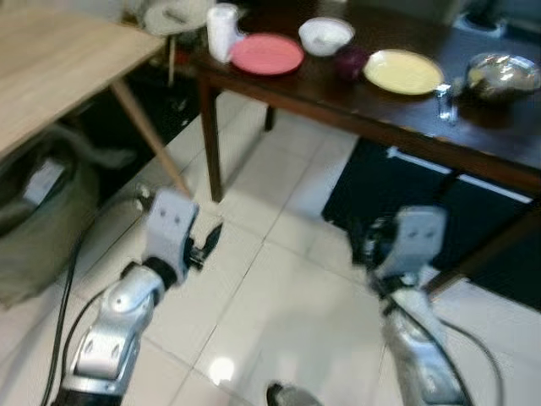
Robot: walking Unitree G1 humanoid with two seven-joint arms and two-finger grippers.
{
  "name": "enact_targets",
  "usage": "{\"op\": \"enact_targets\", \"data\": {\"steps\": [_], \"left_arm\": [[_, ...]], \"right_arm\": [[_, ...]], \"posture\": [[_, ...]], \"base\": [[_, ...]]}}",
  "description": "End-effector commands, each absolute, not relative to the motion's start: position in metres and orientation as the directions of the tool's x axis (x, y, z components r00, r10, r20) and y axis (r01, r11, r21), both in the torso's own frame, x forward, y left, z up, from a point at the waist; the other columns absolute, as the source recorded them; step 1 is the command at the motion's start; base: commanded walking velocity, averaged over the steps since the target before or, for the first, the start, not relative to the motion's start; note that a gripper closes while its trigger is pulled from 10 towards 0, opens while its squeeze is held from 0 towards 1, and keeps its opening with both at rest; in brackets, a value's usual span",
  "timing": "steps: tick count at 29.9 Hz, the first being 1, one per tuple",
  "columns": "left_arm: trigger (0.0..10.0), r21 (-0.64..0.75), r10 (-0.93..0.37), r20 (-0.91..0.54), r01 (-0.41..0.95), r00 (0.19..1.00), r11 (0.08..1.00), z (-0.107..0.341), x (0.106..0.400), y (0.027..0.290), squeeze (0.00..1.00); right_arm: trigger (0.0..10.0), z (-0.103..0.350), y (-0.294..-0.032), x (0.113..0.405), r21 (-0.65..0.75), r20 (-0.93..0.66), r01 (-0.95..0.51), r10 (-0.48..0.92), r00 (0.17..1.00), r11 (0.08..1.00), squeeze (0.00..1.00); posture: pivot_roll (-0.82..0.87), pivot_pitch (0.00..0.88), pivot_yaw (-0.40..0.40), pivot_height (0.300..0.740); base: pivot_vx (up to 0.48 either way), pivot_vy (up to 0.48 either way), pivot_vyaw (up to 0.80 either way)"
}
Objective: Setting the table
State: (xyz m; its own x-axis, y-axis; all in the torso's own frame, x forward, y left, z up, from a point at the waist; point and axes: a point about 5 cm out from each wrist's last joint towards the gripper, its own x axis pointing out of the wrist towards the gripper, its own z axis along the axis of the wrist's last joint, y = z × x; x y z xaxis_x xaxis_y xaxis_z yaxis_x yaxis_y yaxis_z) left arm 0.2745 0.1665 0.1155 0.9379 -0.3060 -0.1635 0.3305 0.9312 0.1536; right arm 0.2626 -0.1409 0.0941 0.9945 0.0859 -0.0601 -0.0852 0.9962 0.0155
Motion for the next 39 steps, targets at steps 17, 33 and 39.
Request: {"op": "enact_targets", "data": {"steps": [17,33,39], "left_arm": [[10.0,0.183,-0.389,-0.11,0.404,0.915,0.897,0.114,0.279,0.145,0.48],[10.0,0.237,-0.321,-0.216,0.368,0.922,0.899,0.078,0.264,0.17,0.59],[10.0,0.236,-0.394,-0.149,0.42,0.907,0.876,0.091,0.264,0.156,0.57]], "right_arm": [[10.0,0.099,-0.14,0.263,0.028,0.007,-0.077,0.077,0.997,0.997,0.0],[10.0,0.037,-0.16,0.244,-0.039,-0.211,-0.062,0.052,0.976,0.997,0.0],[10.0,0.068,-0.18,0.254,-0.095,-0.026,0.125,-0.128,0.992,0.988,0.0]], "posture": [[-0.15,0.093,0.052,0.74],[-0.14,0.06,0.046,0.74],[-0.14,0.054,0.046,0.74]], "base": [[0.157,0.0,-0.69],[0.48,0.0,0.0],[0.48,0.0,0.0]]}}
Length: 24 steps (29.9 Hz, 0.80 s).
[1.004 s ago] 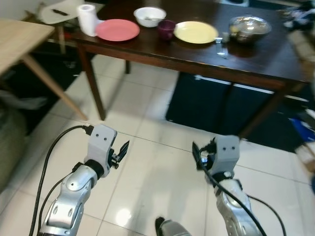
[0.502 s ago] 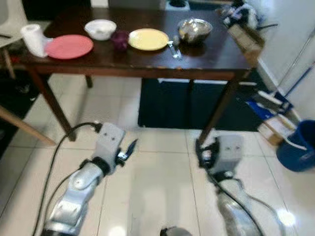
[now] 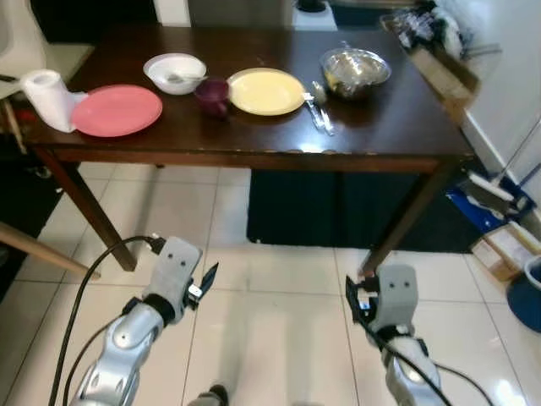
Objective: Setting the table
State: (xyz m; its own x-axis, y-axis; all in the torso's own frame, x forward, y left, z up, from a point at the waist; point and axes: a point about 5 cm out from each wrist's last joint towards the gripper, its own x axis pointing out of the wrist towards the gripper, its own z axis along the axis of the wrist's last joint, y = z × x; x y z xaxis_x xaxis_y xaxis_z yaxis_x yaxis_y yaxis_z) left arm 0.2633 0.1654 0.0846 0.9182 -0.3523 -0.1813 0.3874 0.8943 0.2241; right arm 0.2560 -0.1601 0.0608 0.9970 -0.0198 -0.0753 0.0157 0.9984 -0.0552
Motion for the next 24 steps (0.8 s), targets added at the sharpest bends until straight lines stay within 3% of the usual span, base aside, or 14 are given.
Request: {"op": "enact_targets", "data": {"steps": [1,5,11,15,24], "left_arm": [[10.0,0.239,-0.409,-0.129,0.428,0.903,0.871,0.094,0.265,0.153,0.57],[10.0,0.225,-0.459,-0.024,0.452,0.888,0.863,0.115,0.275,0.139,0.57],[10.0,0.194,-0.488,0.149,0.458,0.86,0.867,0.159,0.287,0.123,0.58],[10.0,0.197,-0.504,0.21,0.469,0.838,0.861,0.18,0.293,0.116,0.58],[10.0,0.181,-0.536,0.204,0.506,0.819,0.843,0.181,0.292,0.109,0.57]], "right_arm": [[10.0,0.081,-0.19,0.257,-0.125,0.042,0.197,-0.193,0.98,0.972,0.0],[10.0,0.108,-0.214,0.262,-0.123,0.169,0.35,-0.328,0.929,0.929,0.0],[10.0,0.117,-0.225,0.263,-0.134,0.205,0.398,-0.367,0.907,0.908,0.0],[10.0,0.117,-0.224,0.265,-0.138,0.201,0.38,-0.35,0.915,0.915,0.0],[10.0,0.124,-0.201,0.272,-0.131,0.214,0.289,-0.257,0.942,0.948,0.0]], "posture": [[-0.15,0.053,0.047,0.74],[-0.16,0.052,0.055,0.74],[-0.16,0.052,0.055,0.74],[-0.16,0.056,0.058,0.74],[-0.17,0.063,0.065,0.74]], "base": [[0.48,0.0,-0.48],[0.48,0.0,-0.6],[0.48,0.0,-0.75],[0.48,0.0,-0.8],[0.48,0.0,0.0]]}}
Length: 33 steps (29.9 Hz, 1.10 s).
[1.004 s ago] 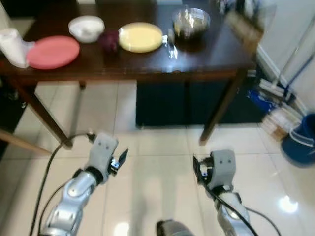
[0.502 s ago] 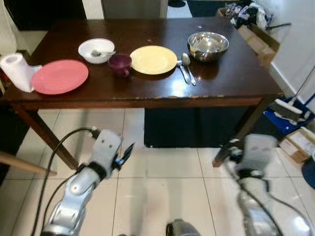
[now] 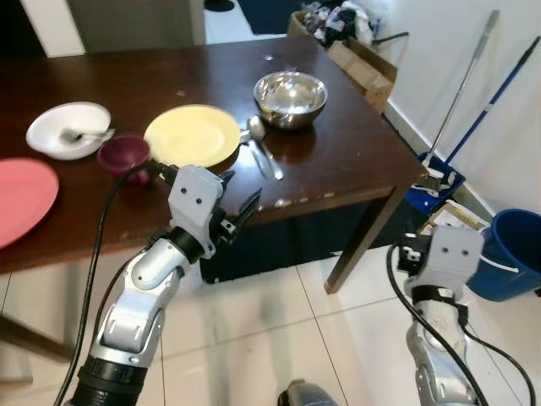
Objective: Setting the table
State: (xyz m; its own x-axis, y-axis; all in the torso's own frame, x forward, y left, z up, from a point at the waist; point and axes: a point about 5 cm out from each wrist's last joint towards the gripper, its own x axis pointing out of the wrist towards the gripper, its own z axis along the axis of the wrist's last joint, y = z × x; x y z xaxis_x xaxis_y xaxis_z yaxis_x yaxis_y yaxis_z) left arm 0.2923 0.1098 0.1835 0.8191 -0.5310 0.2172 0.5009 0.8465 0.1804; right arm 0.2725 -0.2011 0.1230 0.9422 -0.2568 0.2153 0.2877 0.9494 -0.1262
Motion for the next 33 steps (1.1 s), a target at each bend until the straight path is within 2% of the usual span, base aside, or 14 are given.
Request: {"op": "enact_targets", "data": {"steps": [1,9,12,17,18,21,27,29,33], "left_arm": [[10.0,0.179,-0.53,0.202,0.501,0.823,0.847,0.181,0.291,0.109,0.56],[10.0,0.167,-0.493,0.169,0.468,0.854,0.868,0.175,0.288,0.118,0.55],[10.0,0.163,-0.481,0.148,0.458,0.864,0.874,0.172,0.287,0.121,0.42],[10.0,0.182,-0.507,0.117,0.483,0.854,0.856,0.168,0.282,0.123,0.35],[10.0,0.198,-0.516,0.101,0.491,0.851,0.848,0.167,0.28,0.124,0.31],[10.0,0.233,-0.524,0.071,0.497,0.849,0.836,0.163,0.278,0.127,0.31],[10.0,0.251,-0.499,0.01,0.481,0.866,0.84,0.158,0.275,0.137,0.31],[10.0,0.267,-0.462,0.02,0.441,0.886,0.857,0.161,0.28,0.142,0.32],[10.0,0.281,-0.451,0.021,0.428,0.892,0.859,0.165,0.283,0.143,0.32]], "right_arm": [[10.0,0.124,-0.2,0.273,-0.129,0.216,0.28,-0.249,0.944,0.951,0.0],[10.0,0.138,-0.185,0.28,-0.085,0.224,0.178,-0.155,0.962,0.98,0.0],[10.0,0.144,-0.183,0.282,-0.059,0.235,0.162,-0.144,0.961,0.985,0.0],[10.0,0.15,-0.182,0.28,0.006,0.246,0.135,-0.133,0.96,0.991,0.0],[10.0,0.15,-0.182,0.28,0.011,0.233,0.111,-0.111,0.966,0.994,0.0],[10.0,0.15,-0.178,0.279,0.031,0.215,0.042,-0.047,0.975,0.999,0.0],[10.0,0.152,-0.169,0.277,-0.014,0.173,-0.105,0.106,0.979,0.994,0.0],[10.0,0.153,-0.163,0.28,-0.026,0.137,-0.184,0.186,0.973,0.983,0.0],[10.0,0.152,-0.162,0.283,-0.032,0.094,-0.207,0.209,0.973,0.978,0.0]], "posture": [[-0.17,0.063,0.065,0.74],[-0.17,0.07,0.061,0.74],[-0.16,0.073,0.057,0.74],[-0.17,0.076,0.057,0.74],[-0.17,0.077,0.056,0.74],[-0.17,0.077,0.056,0.74],[-0.17,0.084,0.056,0.74],[-0.17,0.087,0.054,0.74],[-0.16,0.09,0.047,0.74]], "base": [[0.48,0.0,0.0],[0.463,0.0,0.0],[0.105,0.0,0.66],[0.0,0.0,0.31],[0.0,0.0,0.0],[0.0,0.0,0.0],[0.0,0.0,0.0],[0.0,0.0,0.0],[0.0,0.0,0.0]]}}
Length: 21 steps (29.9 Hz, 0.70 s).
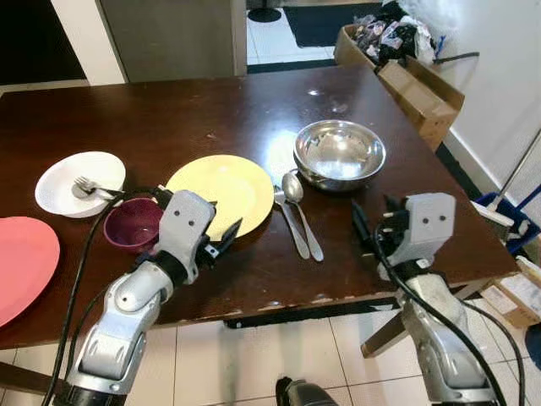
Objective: Setting the table
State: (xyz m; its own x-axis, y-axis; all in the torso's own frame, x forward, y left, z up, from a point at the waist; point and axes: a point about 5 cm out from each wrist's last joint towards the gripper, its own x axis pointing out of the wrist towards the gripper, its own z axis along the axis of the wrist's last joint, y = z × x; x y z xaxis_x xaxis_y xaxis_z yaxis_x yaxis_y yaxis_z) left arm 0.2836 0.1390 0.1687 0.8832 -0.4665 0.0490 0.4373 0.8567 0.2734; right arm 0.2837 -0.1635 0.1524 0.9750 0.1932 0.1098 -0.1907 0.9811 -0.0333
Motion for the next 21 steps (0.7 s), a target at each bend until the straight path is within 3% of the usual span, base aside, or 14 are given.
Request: {"op": "enact_targets", "data": {"steps": [1,7,10,20,21], "left_arm": [[10.0,0.281,-0.458,0.01,0.437,0.889,0.854,0.168,0.285,0.144,0.31],[10.0,0.287,-0.544,-0.028,0.528,0.838,0.799,0.178,0.286,0.152,0.32],[10.0,0.308,-0.562,-0.041,0.546,0.826,0.779,0.193,0.293,0.171,0.32],[10.0,0.298,-0.57,0.063,0.53,0.819,0.794,0.22,0.304,0.157,0.33],[10.0,0.295,-0.575,0.065,0.535,0.816,0.792,0.221,0.304,0.154,0.33]], "right_arm": [[10.0,0.149,-0.161,0.286,-0.041,0.04,-0.231,0.233,0.972,0.972,0.0],[10.0,0.146,-0.155,0.298,-0.016,-0.037,-0.274,0.273,0.961,0.962,0.0],[10.0,0.148,-0.149,0.322,0.002,-0.051,-0.255,0.255,0.966,0.967,0.0],[10.0,0.186,-0.165,0.347,-0.071,0.073,-0.124,0.13,0.989,0.99,0.0],[10.0,0.192,-0.173,0.349,-0.144,0.088,-0.092,0.106,0.99,0.985,0.0]], "posture": [[-0.16,0.094,0.046,0.74],[-0.15,0.099,0.048,0.74],[-0.13,0.102,0.05,0.74],[-0.09,0.12,0.057,0.74],[-0.09,0.12,0.062,0.74]], "base": [[0.0,0.0,0.0],[0.0,0.0,0.0],[0.0,0.0,0.0],[0.0,0.0,0.0],[0.0,0.0,0.0]]}}
